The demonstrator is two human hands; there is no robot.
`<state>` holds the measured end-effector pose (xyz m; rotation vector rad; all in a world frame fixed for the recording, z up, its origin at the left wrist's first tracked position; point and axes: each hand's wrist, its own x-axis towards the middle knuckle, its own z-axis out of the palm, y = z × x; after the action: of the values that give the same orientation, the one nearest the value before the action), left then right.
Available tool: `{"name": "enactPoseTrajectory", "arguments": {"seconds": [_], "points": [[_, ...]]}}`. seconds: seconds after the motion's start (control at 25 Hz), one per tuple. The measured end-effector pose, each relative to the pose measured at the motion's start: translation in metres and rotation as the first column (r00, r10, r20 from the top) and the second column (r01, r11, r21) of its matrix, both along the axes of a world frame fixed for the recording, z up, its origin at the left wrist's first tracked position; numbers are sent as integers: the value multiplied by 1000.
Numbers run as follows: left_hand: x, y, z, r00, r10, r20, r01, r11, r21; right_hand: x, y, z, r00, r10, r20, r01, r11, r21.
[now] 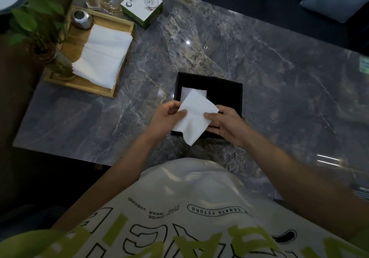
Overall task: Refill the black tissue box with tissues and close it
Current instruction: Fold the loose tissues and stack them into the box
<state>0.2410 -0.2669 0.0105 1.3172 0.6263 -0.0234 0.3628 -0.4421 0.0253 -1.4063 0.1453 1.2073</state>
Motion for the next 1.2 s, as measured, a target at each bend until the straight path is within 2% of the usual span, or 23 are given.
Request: {"name": "enactPoseTrajectory", "arguments": {"seconds": [0.12,0.24,0.4,0.56,0.76,0.88,1.04,1.2], "points": [[1,-5,-7,998,33,-54,-33,999,12,-3,0,-5,999,-27,34,30,996,-88],[-1,-8,-12,992,32,-121,-29,999,29,-2,2,-7,989,-59,133,80,984,-160],[4,-9,-12,984,57,-168,-20,976,218,1,8,-7,968,13,249,40,977,-207],[17,-9,-9,968,106,-228,-7,918,397,4,18,-8,961,-3,275,67,972,-226],[30,-13,-7,953,150,-265,-22,901,433,16,21,-12,952,216,218,-140,937,-321],[35,-13,-7,945,162,-283,-22,898,439,23,21,-16,874,319,366,-143,890,-434],[39,-14,-6,969,116,-217,7,868,496,29,25,-22,692,457,560,-120,837,-534],[47,-14,-9,965,38,-259,129,792,596,31,34,-23,531,558,637,-175,808,-562]]}}
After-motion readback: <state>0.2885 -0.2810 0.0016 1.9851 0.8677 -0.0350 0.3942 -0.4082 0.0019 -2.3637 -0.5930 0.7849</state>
